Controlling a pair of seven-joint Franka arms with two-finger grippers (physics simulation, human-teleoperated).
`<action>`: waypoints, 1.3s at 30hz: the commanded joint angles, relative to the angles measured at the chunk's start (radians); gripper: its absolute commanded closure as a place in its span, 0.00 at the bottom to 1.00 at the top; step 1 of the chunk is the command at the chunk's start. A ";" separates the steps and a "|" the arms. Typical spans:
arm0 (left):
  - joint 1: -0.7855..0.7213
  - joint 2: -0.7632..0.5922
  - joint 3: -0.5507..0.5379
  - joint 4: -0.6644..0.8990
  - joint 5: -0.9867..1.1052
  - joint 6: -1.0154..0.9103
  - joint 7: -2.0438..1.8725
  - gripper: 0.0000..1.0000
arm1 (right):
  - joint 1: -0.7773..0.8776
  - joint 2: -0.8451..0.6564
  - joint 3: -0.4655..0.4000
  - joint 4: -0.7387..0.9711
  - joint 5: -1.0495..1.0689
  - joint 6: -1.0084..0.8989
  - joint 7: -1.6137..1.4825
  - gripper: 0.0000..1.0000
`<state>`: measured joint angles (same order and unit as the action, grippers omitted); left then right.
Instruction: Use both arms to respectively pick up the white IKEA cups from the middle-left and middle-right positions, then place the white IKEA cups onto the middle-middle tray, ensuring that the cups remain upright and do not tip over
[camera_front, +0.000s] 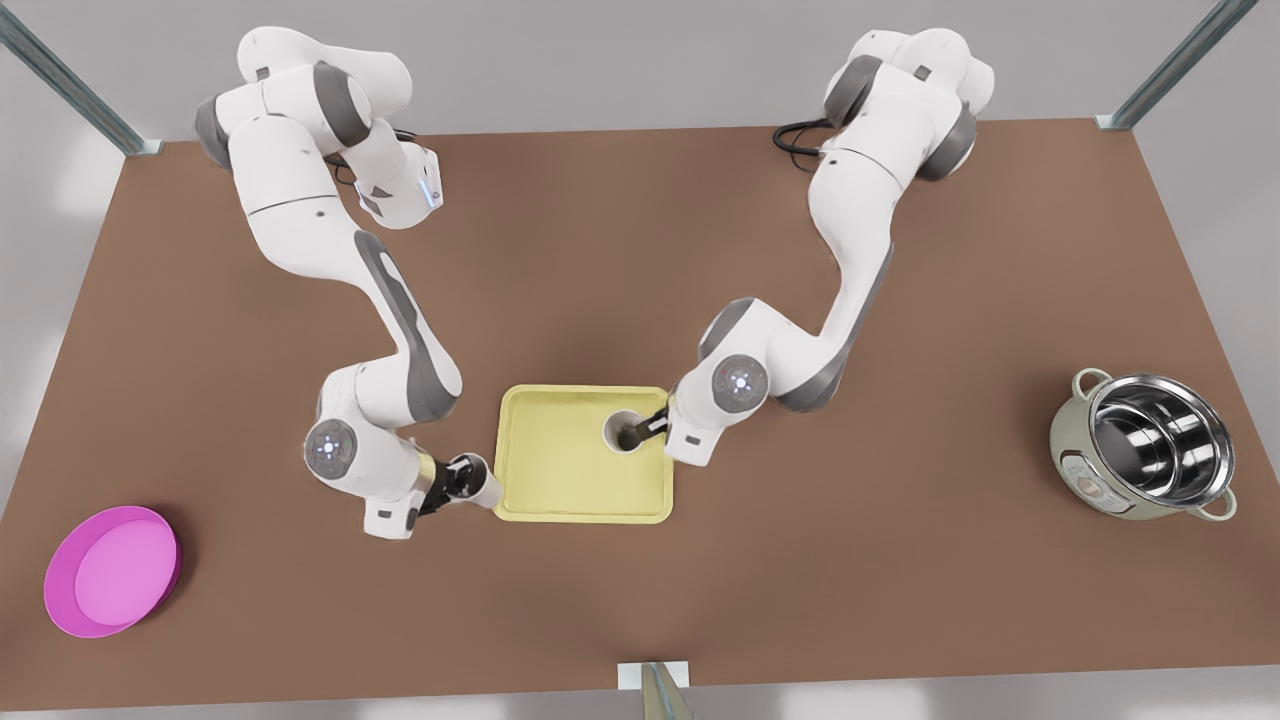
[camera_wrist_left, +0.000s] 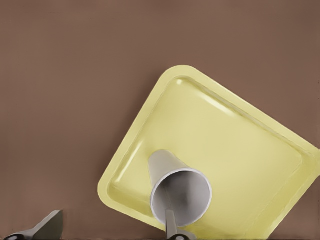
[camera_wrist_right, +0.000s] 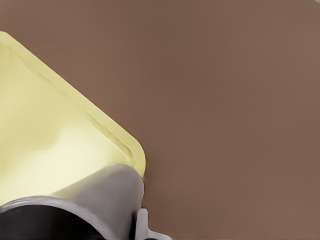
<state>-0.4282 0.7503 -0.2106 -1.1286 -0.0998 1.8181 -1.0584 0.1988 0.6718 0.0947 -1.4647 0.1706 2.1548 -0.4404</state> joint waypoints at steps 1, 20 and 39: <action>0.078 -0.103 0.000 0.004 0.091 -0.468 0.024 0.00 | 0.028 -0.001 0.000 -0.002 -0.010 -0.101 0.131 0.79; 0.229 -0.554 0.106 -0.267 0.161 -0.507 0.884 0.00 | 0.122 0.092 -0.001 -0.009 -0.008 -0.009 0.132 0.35; 0.240 -0.555 0.108 -0.267 0.149 -0.537 0.891 0.00 | 0.034 -0.098 -0.056 0.027 -0.011 -0.207 0.128 0.00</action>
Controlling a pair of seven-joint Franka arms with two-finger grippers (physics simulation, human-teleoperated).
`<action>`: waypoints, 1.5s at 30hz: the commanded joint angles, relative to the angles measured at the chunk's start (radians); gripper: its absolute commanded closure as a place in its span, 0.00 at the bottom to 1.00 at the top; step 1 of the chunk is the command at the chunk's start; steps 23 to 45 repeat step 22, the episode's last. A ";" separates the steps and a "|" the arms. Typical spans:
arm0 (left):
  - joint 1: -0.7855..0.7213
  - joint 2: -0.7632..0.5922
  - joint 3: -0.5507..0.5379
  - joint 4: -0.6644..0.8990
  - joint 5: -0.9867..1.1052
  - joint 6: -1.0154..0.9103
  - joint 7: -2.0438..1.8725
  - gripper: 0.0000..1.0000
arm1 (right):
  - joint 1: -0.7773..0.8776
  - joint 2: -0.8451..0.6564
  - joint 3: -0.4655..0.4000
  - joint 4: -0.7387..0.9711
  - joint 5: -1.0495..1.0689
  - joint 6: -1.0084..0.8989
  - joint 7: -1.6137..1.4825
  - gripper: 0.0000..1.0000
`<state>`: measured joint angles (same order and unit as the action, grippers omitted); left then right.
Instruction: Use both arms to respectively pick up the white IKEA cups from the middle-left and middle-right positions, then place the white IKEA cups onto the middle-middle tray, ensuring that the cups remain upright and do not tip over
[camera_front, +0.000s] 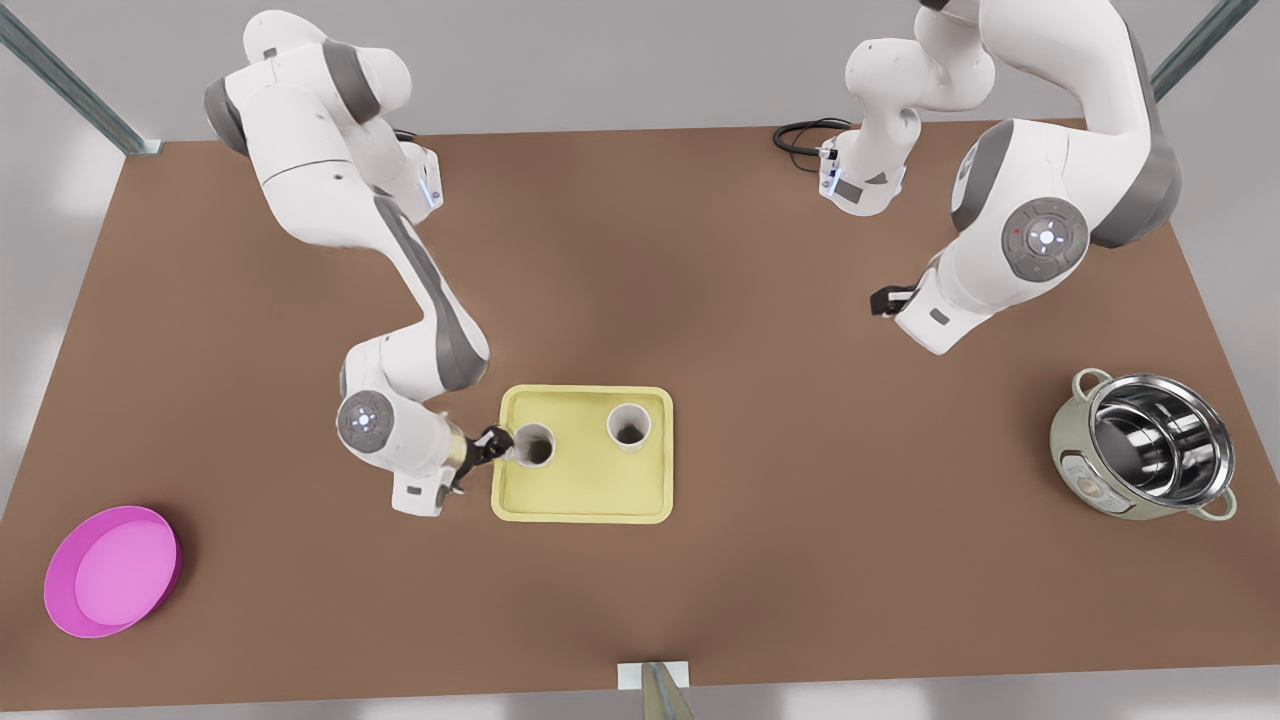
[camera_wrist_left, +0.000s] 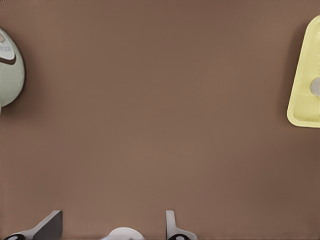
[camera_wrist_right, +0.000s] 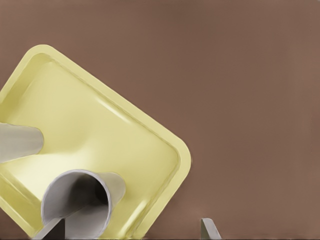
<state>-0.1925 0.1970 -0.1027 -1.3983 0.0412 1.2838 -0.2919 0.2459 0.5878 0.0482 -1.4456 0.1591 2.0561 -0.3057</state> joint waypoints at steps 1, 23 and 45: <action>0.015 -0.001 0.000 0.002 -0.038 -0.043 0.128 0.00 | -0.054 -0.023 -0.042 0.008 0.002 -0.154 -0.003 0.00; 0.018 0.001 -0.002 0.015 -0.044 -0.044 0.119 0.00 | -0.149 -0.459 -0.154 0.002 -0.219 -0.651 0.270 0.00; 0.018 0.001 -0.002 0.015 -0.044 -0.044 0.119 0.00 | -0.149 -0.459 -0.154 0.002 -0.219 -0.651 0.270 0.00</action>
